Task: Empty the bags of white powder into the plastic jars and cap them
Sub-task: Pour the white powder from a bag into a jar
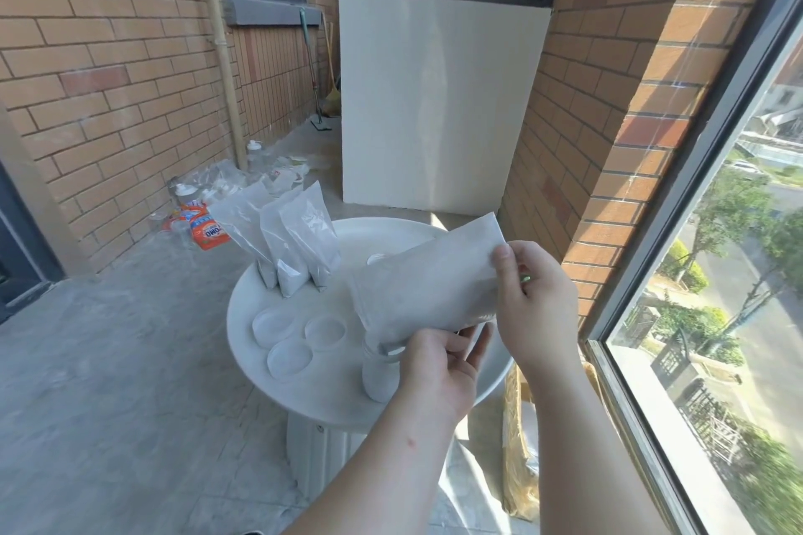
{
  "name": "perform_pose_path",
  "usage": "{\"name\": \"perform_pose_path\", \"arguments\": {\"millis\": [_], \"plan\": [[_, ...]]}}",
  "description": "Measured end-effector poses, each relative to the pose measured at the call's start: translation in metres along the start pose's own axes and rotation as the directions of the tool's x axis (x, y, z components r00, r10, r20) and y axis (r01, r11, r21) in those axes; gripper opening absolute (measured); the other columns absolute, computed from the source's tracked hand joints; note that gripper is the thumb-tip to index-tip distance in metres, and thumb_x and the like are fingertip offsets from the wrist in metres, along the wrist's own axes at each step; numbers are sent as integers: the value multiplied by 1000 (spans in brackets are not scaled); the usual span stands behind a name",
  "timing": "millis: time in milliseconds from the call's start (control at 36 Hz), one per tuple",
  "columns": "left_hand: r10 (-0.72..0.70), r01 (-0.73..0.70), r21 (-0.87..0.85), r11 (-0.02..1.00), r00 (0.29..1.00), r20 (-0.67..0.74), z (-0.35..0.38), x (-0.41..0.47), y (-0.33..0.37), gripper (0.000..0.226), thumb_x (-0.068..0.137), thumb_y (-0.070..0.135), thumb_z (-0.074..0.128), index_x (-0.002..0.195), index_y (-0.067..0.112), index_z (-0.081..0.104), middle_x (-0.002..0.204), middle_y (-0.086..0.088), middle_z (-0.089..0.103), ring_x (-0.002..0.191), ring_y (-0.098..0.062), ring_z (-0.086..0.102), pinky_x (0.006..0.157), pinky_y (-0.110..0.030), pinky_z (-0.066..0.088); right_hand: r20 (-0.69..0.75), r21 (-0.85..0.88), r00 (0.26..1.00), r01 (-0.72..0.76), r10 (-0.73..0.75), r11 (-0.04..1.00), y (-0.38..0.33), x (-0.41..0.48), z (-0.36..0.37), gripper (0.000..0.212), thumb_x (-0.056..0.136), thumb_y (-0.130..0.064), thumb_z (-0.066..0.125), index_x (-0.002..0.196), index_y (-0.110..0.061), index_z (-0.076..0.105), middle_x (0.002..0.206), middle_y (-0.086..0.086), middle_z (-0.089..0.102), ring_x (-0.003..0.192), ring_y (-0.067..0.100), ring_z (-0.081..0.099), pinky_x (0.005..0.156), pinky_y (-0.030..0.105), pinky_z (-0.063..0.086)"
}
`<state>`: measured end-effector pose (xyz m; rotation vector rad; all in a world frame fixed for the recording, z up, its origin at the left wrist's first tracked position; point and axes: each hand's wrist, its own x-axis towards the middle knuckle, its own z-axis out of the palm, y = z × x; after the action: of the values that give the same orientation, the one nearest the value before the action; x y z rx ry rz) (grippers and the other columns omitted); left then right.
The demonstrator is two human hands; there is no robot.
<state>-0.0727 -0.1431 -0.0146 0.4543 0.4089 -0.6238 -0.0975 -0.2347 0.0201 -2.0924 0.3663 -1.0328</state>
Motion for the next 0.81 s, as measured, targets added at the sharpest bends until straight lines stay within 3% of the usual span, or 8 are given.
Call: {"name": "perform_pose_path", "arguments": {"millis": [222,444,611,806], "plan": [[6,-6,31,1000,1000,2,-3,3,4,61,76,-25,19,114,-6,64,105,-18,69,95,-29,68,83,-44,58,-16,-24,999,39,-39,999,0,-1,2,24,105,-26,48,89,-16,63,81,-11,60,82,3,54,67,26,39],[-24,23,28,999,999,28,-3,8,5,60,77,-25,21,114,-6,64,105,-18,69,91,-28,69,67,-38,63,-19,-59,998,52,-53,997,0,-1,5,26,105,-26,49,88,-12,63,81,-6,62,81,16,54,71,39,45],[-47,45,32,998,998,51,-6,10,0,56,79,-25,22,108,-5,65,87,-13,75,90,-26,70,67,-36,62,-29,-68,998,55,-57,996,-1,-1,5,25,105,-25,50,87,-13,64,80,-8,61,81,15,54,71,39,45],[-45,43,24,999,996,75,-4,10,-3,57,78,-24,22,109,-5,66,88,-13,75,83,-25,73,67,-36,62,-30,-76,998,48,-51,996,-2,-2,5,25,105,-25,49,88,-12,63,82,-6,61,83,16,53,71,37,43]]}}
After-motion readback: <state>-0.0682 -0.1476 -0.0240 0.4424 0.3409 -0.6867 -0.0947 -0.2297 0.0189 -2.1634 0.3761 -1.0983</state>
